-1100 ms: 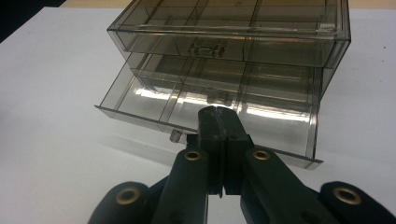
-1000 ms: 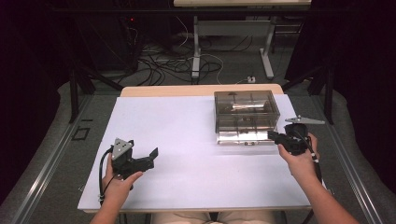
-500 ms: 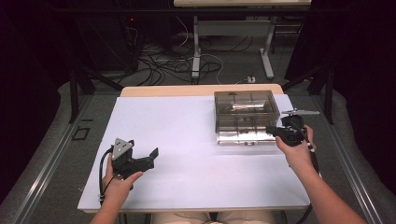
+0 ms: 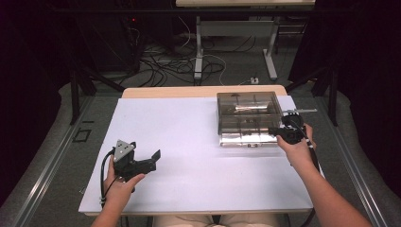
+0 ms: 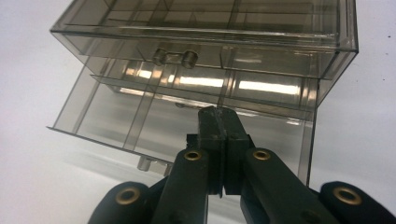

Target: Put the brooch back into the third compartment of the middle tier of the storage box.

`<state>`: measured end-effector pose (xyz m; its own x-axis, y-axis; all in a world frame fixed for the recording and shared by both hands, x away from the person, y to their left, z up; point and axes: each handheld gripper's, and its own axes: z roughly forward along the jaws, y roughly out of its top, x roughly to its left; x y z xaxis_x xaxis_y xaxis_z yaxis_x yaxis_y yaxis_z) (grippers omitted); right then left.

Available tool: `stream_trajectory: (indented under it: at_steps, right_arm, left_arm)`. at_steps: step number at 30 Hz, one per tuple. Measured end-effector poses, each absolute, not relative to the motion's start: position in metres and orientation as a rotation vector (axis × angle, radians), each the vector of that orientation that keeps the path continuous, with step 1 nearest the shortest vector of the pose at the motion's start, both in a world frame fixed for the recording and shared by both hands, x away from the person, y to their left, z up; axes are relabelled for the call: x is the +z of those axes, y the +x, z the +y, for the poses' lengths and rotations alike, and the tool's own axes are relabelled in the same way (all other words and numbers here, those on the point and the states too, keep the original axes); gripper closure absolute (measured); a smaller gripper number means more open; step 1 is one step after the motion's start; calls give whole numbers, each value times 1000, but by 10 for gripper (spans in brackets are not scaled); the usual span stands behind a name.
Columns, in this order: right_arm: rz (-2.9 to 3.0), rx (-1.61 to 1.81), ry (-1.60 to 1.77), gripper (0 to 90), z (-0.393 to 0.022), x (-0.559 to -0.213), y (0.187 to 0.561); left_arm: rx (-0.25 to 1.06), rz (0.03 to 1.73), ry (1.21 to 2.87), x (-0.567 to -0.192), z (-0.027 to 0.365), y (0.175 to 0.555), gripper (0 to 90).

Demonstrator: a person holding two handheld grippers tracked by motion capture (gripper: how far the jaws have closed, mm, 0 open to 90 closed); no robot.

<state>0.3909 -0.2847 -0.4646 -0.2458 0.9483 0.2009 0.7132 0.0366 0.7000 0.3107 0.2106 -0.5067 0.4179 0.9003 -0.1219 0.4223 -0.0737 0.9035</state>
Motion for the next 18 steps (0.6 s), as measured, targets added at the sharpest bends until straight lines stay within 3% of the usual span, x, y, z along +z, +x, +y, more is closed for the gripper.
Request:
stream_trajectory:
  at_steps: [18]
  right_arm:
    - [1994,956,1767,900,-289,-476,408]
  left_arm:
    - [602,1167,1680,-507,211,311,7]
